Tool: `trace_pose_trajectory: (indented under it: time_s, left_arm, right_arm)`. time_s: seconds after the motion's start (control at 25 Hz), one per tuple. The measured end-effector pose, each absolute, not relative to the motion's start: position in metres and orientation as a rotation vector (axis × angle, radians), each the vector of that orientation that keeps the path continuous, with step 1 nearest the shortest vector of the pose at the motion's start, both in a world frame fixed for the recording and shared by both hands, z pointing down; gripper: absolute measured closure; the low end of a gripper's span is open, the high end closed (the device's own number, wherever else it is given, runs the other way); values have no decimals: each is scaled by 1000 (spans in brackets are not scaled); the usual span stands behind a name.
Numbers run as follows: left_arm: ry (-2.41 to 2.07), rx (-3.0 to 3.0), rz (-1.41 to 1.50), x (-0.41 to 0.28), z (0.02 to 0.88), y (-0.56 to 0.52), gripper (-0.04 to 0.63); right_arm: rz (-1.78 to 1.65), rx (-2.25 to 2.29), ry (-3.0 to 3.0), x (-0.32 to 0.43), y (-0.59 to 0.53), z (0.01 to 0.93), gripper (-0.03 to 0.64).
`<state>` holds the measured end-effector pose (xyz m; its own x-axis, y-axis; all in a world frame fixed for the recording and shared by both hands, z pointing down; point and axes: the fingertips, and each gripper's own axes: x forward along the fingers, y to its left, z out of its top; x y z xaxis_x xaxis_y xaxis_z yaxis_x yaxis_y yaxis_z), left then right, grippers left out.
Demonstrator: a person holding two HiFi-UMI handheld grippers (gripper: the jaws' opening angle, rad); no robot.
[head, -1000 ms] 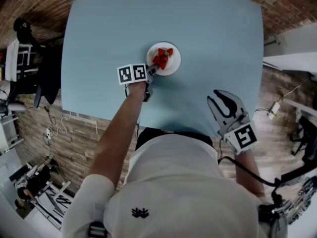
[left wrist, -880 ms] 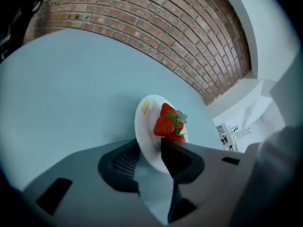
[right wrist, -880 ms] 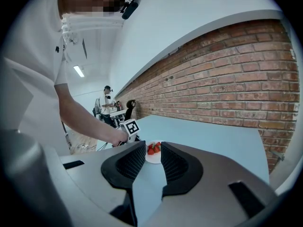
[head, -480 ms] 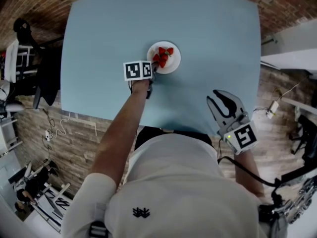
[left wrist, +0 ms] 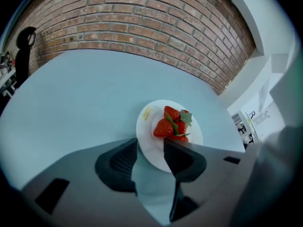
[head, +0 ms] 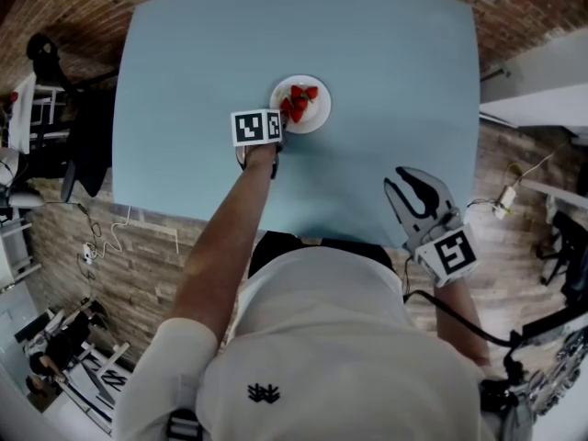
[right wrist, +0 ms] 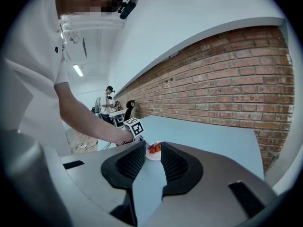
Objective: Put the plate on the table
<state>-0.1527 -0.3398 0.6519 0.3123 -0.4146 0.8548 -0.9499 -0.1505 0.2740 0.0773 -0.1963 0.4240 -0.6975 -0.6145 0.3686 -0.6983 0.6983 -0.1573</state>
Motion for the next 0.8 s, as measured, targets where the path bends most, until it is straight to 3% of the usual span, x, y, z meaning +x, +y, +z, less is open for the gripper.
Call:
trace_pose_trajectory:
  time_s: [0.4, 0.72, 0.8]
  left_arm:
    - [-1270, 1826, 787, -161, 620, -324, 433]
    - [-1168, 2150, 571, -154, 530, -273, 434]
    - [-1125, 2235, 477, -147, 499, -255, 466]
  right_arm:
    - [408, 998, -2639, 68, -187, 425, 526]
    - [300, 861, -2662, 25, -172, 423, 528]
    - [308, 815, -2696, 17, -173, 417, 528]
